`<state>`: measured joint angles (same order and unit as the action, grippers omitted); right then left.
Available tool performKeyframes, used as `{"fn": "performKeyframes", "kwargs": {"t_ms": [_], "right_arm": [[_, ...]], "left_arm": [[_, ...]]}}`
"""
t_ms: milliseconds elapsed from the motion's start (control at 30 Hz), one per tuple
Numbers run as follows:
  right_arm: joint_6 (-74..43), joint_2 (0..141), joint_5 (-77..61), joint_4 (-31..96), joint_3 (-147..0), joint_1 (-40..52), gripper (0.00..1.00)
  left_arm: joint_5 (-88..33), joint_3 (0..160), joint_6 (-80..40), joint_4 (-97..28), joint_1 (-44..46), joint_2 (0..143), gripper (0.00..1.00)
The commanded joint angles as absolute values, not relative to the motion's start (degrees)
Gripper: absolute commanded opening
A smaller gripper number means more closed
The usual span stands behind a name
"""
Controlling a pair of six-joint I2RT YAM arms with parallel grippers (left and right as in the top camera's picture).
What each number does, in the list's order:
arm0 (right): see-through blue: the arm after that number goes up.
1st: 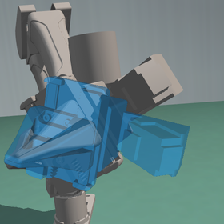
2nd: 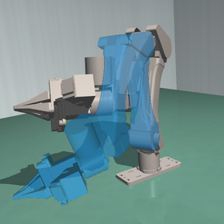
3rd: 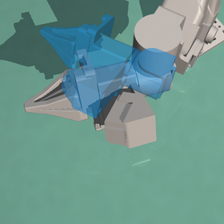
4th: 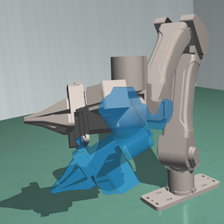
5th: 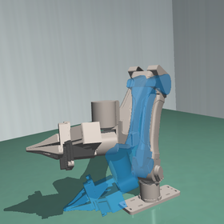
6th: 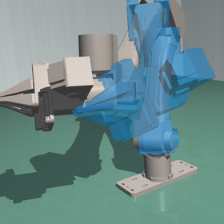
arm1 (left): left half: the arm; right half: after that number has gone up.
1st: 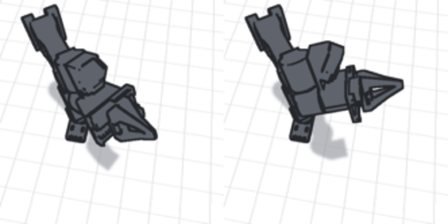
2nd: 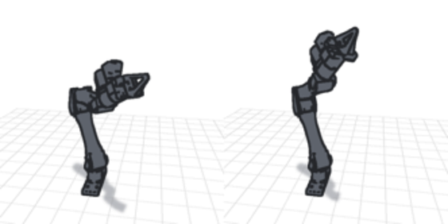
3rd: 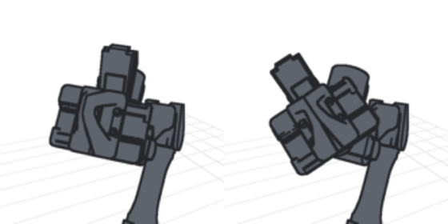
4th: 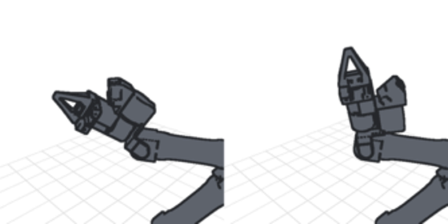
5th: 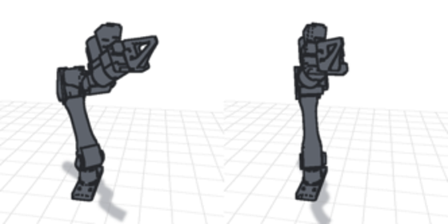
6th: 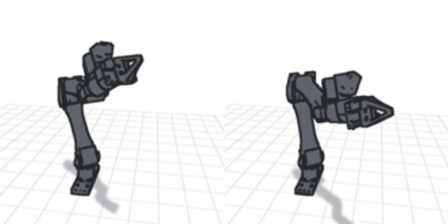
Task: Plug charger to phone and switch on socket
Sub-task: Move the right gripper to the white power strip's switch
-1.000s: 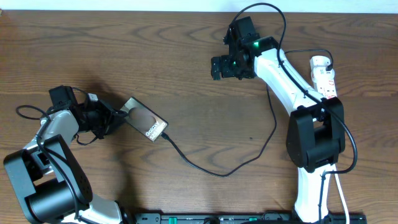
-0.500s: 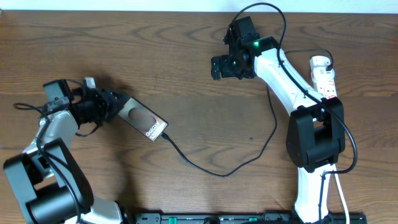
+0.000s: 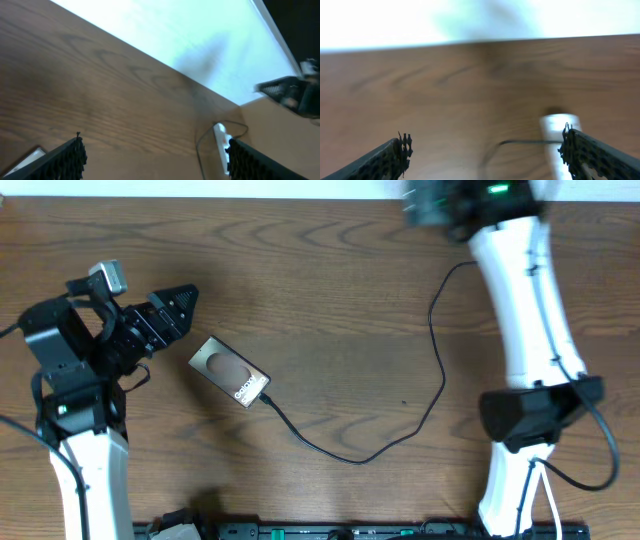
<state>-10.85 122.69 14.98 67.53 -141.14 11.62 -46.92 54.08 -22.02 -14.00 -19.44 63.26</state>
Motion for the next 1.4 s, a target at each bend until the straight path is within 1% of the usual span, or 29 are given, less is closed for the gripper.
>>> {"fn": "performKeyframes", "kwargs": {"t_ms": [0,100,167,233,333,467,533,567,633,1033,1367], "right_arm": [[-9.5,122.15,12.97,68.4,-142.41,0.03,0.99],[-5.1,122.28,0.47,68.01,-139.57,-8.91,0.99],[2.07,122.61,-10.41,65.84,-134.61,-15.03,0.99],[5.8,122.63,-16.51,63.9,-129.88,-17.93,0.99],[8.95,122.63,-21.76,61.54,-121.93,-20.47,0.99],[9.5,122.63,-22.17,54.54,-109.6,-20.25,0.99],[9.43,122.63,-22.17,51.31,-105.65,-19.77,0.99],[7.97,122.63,-21.34,48.18,-101.91,-19.22,0.99],[5.58,122.63,-18.87,45.6,-98.89,-18.79,0.99],[2.13,122.63,-17.47,46.61,-97.17,-18.57,0.99],[1.72,122.65,-16.38,45.67,-94.91,-16.86,0.99]], "left_arm": [[-37.82,55.11,-20.34,-16.47,-18.39,60.42,0.87],[-37.39,55.09,-20.36,-16.67,-18.39,60.23,0.87],[-37.39,55.09,-20.36,-16.67,-18.39,60.23,0.87],[-36.73,55.09,-20.4,-16.78,-18.39,60.25,0.87],[-36.38,55.09,-20.38,-17.1,-18.39,60.25,0.87],[-36.38,55.09,-20.4,-17.12,-18.39,60.25,0.87],[-36.38,55.09,-20.4,-17.32,-18.39,60.25,0.87],[-36.38,55.09,-20.38,-17.58,-18.39,60.23,0.87],[-36.38,55.09,-20.38,-18.48,-18.39,60.25,0.87],[-36.38,55.09,-20.38,-19.25,-18.39,60.25,0.88],[-36.38,55.09,-20.38,-19.68,-18.39,60.25,0.88]]}}
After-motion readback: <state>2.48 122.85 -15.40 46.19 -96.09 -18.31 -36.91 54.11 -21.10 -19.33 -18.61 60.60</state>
